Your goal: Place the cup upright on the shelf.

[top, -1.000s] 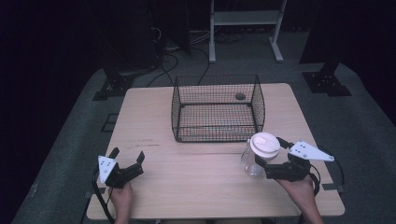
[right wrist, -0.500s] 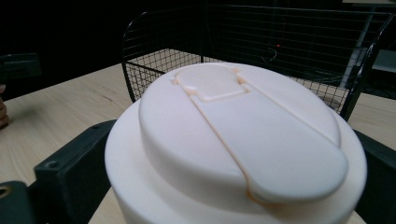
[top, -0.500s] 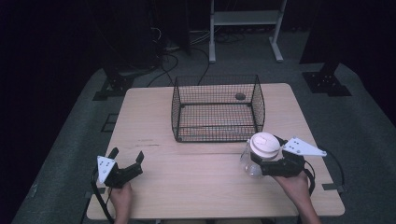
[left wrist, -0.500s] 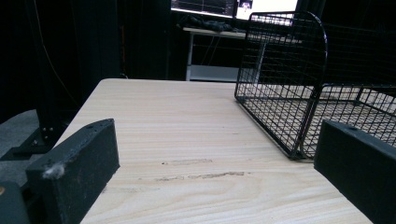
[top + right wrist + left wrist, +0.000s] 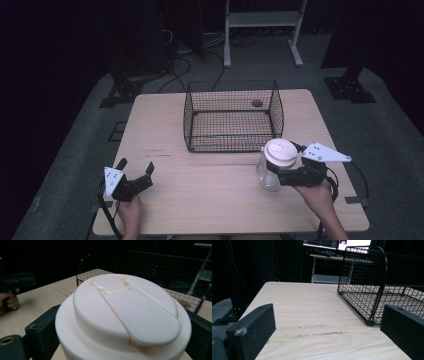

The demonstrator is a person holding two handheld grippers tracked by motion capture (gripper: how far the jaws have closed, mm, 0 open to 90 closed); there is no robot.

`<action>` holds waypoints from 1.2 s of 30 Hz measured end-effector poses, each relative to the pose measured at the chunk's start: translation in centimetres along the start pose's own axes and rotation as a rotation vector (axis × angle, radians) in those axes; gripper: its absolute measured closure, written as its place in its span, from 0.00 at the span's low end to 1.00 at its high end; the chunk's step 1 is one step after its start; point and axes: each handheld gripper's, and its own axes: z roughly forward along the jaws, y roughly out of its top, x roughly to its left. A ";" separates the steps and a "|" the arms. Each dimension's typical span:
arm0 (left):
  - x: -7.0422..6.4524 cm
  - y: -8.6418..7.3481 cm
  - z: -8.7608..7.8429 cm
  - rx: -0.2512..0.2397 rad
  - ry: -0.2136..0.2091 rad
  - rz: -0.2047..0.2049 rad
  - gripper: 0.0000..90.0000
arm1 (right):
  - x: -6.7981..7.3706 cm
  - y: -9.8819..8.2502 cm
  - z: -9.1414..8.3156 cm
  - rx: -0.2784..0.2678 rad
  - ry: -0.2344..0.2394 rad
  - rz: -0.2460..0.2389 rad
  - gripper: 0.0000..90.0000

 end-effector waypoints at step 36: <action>-0.1 0.0 0.1 0.000 0.001 0.007 0.00 | -0.7 14.7 9.8 -0.033 0.061 -0.071 0.05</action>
